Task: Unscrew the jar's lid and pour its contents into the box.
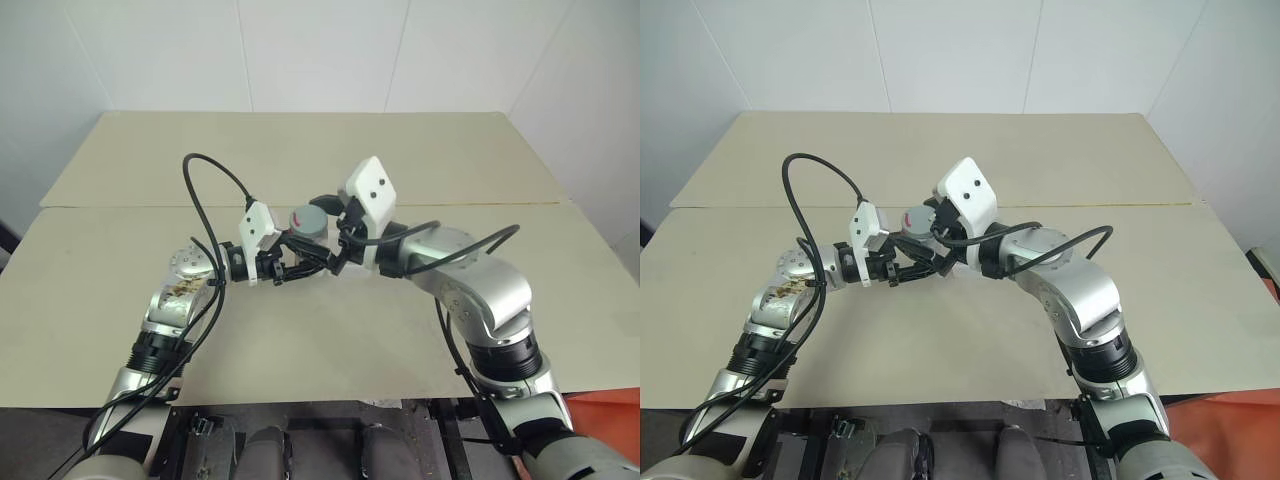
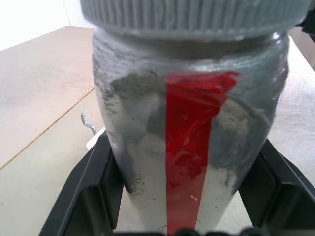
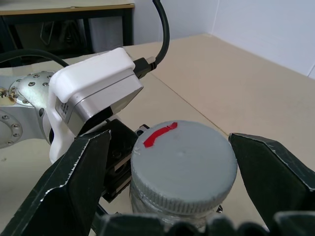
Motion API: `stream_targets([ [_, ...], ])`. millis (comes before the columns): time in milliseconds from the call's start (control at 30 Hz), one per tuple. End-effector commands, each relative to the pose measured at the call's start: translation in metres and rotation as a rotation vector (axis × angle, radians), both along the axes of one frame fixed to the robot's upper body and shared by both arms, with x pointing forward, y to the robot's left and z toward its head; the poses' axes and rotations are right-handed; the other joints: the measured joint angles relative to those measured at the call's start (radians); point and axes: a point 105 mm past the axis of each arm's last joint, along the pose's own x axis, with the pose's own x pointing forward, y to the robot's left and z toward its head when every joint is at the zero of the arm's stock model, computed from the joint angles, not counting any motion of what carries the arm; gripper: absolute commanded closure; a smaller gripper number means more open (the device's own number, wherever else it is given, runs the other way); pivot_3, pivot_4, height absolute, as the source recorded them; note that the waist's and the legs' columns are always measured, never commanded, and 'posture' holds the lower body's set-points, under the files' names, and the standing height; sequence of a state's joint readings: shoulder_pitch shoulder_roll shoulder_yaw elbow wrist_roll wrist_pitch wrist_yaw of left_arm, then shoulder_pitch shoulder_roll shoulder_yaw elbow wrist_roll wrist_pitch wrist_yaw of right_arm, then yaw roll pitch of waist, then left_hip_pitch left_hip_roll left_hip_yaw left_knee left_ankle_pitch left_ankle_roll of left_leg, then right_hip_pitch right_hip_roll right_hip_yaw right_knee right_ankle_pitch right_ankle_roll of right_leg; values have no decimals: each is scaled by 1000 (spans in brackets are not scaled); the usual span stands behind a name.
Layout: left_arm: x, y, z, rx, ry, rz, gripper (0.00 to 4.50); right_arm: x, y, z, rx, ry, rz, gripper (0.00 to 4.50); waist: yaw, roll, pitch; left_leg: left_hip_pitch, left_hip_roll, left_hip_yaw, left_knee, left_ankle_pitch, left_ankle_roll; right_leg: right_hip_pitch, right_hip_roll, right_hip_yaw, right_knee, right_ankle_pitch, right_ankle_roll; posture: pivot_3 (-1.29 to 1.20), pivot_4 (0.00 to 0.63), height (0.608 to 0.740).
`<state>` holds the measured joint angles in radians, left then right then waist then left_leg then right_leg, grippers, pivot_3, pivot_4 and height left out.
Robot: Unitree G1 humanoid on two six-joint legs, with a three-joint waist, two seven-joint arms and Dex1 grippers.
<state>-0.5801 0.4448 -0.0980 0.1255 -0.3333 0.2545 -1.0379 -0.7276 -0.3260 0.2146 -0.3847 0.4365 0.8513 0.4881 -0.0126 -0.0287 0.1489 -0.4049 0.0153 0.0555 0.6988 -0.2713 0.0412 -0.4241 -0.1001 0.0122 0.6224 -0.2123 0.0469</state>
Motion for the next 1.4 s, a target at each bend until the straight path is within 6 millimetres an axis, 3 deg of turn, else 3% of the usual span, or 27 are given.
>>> stream_targets([
  [33,-4,-2,12,-4,-62,-14,1713,-2,-4,19,37,-62,-6,19,0,0,0,0,0,0,0,0,0,0,0,0,0,0,0,0,150,740],
  [167,-3,-2,12,-4,-65,-12,1713,0,-5,17,32,-56,-14,19,0,0,0,0,0,0,0,0,0,0,0,0,0,0,0,0,150,740],
  [267,-1,-2,12,-6,-66,-7,1713,1,-6,17,31,-54,-15,581,0,0,0,0,0,0,0,0,0,0,0,0,0,0,0,0,150,740],
  [400,-1,-2,12,-7,-69,-3,1713,2,-6,16,29,-51,-18,1730,0,0,0,0,0,0,0,0,0,0,0,0,0,0,0,0,150,740],
  [633,-3,-2,13,-12,-81,-14,1713,0,-8,14,27,-38,17,1730,0,0,0,0,0,0,0,0,0,0,0,0,0,0,0,0,150,740],
  [1000,-26,6,26,-57,-131,-182,1713,-36,-27,3,-3,37,441,1730,0,0,0,0,0,0,0,0,0,0,0,0,-1,0,0,0,150,740],
  [1400,-33,0,29,-47,-150,-222,1713,-45,-31,-1,-42,80,702,1730,1,0,0,0,1,0,0,0,0,0,0,0,0,0,0,0,150,740],
])
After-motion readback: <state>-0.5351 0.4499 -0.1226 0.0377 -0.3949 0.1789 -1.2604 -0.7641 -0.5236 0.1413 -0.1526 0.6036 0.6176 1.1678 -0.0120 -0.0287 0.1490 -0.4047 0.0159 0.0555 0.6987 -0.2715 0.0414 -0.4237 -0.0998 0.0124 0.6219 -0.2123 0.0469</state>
